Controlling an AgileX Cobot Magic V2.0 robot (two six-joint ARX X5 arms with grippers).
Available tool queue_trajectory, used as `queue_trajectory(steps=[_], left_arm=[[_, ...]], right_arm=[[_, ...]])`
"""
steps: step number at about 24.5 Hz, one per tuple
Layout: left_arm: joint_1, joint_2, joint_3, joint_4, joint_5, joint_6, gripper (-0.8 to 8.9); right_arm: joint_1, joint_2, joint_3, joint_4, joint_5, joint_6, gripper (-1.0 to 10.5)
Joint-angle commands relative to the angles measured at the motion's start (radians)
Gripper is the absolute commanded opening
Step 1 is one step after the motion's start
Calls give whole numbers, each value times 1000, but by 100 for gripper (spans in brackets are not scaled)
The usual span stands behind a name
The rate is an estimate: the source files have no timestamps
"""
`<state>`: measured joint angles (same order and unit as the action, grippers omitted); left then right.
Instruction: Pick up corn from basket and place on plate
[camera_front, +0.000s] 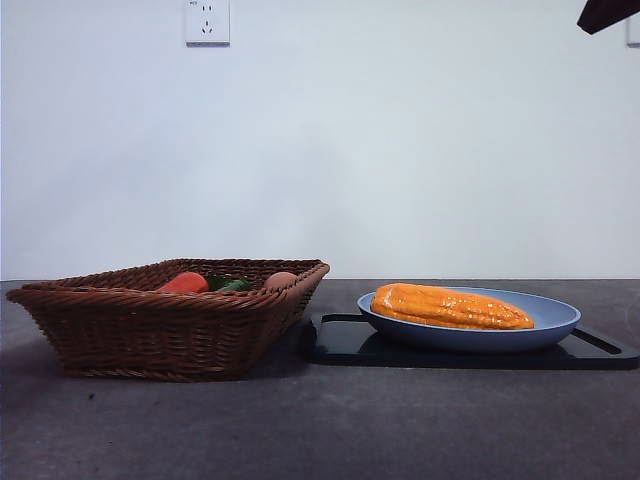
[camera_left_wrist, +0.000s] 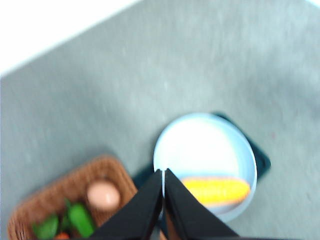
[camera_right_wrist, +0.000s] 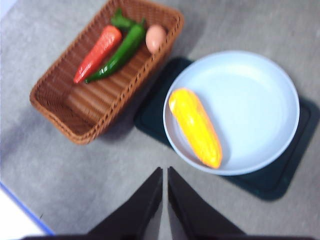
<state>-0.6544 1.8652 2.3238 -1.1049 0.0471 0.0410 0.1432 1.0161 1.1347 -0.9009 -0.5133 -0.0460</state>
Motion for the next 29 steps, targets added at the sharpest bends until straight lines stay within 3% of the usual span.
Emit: queue_trajectory(steps=[1, 5, 15, 21, 29], left_arm=[[17, -2, 31, 106, -3, 31, 8], [89, -72, 30, 231, -3, 80, 8], [338, -299, -83, 234, 35, 71, 8], [509, -521, -415, 334, 42, 70, 8], [645, -891, -1051, 701, 42, 50, 8]], right_arm=[[2, 8, 17, 42, -3, -8, 3], [2, 8, 17, 94, -3, -8, 3], [2, 8, 17, 193, -3, -8, 3], [2, 8, 17, 243, -3, -8, 3], [2, 8, 17, 298, -3, -8, 3]])
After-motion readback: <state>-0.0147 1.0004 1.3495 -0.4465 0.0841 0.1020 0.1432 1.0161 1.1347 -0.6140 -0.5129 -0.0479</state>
